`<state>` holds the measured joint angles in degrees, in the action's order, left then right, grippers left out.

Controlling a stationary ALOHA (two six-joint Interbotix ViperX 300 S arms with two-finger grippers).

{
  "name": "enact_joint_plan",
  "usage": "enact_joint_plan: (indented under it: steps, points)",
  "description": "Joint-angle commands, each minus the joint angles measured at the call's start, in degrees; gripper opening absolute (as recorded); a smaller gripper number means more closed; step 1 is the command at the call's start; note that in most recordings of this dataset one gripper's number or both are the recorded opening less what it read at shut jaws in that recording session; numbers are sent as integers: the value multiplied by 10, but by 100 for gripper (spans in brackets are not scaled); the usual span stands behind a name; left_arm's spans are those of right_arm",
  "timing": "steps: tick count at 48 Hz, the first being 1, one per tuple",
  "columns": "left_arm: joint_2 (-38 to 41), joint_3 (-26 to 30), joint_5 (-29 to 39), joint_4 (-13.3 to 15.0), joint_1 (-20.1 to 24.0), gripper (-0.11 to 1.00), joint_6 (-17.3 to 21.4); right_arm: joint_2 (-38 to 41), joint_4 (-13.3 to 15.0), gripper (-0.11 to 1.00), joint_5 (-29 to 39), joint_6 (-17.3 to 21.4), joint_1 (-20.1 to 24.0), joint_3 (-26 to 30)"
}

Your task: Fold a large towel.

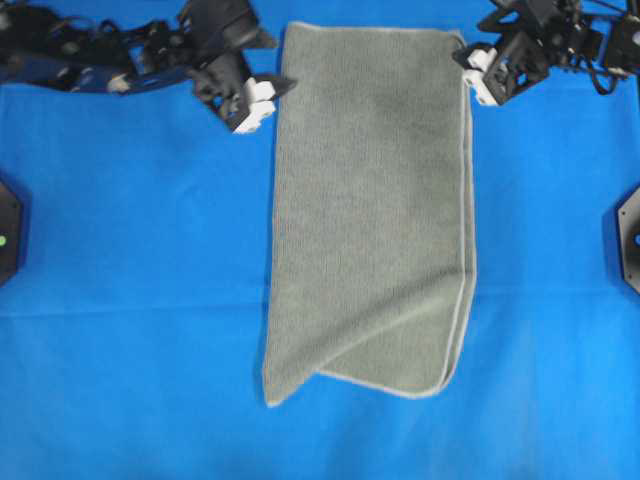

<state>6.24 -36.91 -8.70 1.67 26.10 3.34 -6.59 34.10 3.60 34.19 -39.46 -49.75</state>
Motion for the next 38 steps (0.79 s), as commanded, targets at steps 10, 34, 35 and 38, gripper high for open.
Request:
enact_joint_plan:
  steps: [10, 34, 35, 38]
  points:
    - [93, 79, -26, 2, 43, 72, -2, 103, 6, 67, -28, -3, -37, 52]
    - [162, 113, -16, -2, 65, 3, 25, 130, 17, 4, -57, -9, -45, 65]
    - [161, 114, -14, -2, 65, 3, 26, 129, 17, 4, -58, -9, -45, 65]
    - [154, 115, -9, -2, 65, 3, 31, 127, 17, 4, -57, -7, -41, 68]
